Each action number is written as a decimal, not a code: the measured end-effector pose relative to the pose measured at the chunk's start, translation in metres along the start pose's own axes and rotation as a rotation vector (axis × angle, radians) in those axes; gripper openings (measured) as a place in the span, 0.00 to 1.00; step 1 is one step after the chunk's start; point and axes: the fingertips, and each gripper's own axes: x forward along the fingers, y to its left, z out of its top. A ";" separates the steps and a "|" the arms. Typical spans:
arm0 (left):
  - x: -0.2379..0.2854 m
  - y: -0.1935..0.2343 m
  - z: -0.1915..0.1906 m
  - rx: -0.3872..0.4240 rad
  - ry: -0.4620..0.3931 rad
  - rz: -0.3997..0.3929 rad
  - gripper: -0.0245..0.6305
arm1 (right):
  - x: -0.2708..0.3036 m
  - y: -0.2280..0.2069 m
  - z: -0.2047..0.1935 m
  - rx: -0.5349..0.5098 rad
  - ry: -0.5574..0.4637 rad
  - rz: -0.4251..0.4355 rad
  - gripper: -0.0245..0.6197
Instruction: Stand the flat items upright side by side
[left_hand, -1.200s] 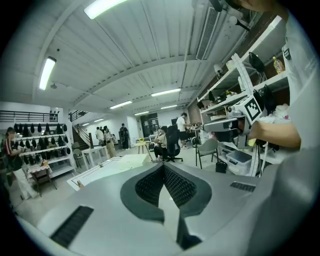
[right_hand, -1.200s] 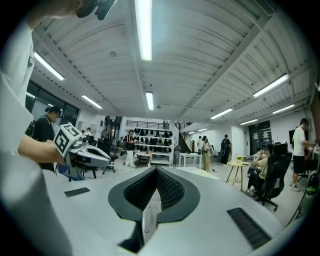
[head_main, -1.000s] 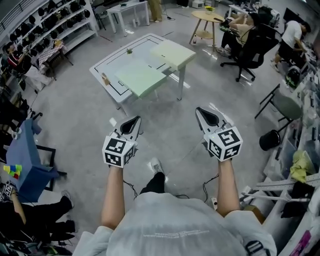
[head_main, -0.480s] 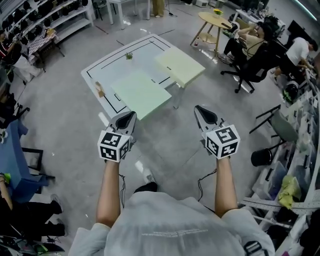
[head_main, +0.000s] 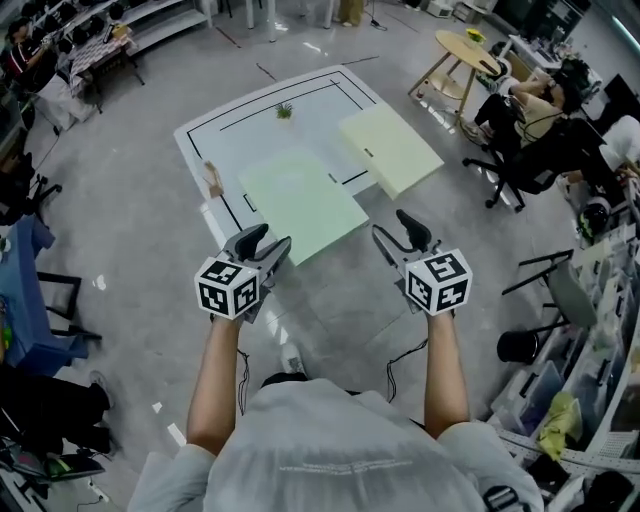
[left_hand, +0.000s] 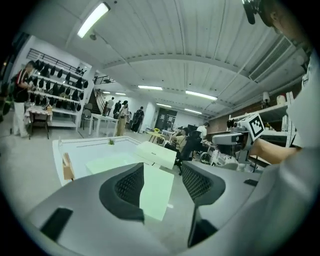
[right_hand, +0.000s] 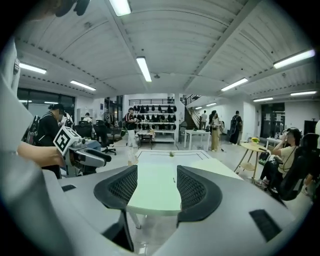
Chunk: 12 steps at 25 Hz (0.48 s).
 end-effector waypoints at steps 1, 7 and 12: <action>0.002 0.005 -0.005 -0.029 0.003 0.001 0.43 | 0.007 -0.002 -0.002 0.014 0.005 0.011 0.47; 0.009 0.035 -0.036 -0.213 0.029 0.076 0.47 | 0.051 -0.012 -0.018 0.086 0.064 0.136 0.51; 0.020 0.053 -0.054 -0.388 -0.006 0.114 0.53 | 0.102 -0.028 -0.039 0.093 0.143 0.264 0.54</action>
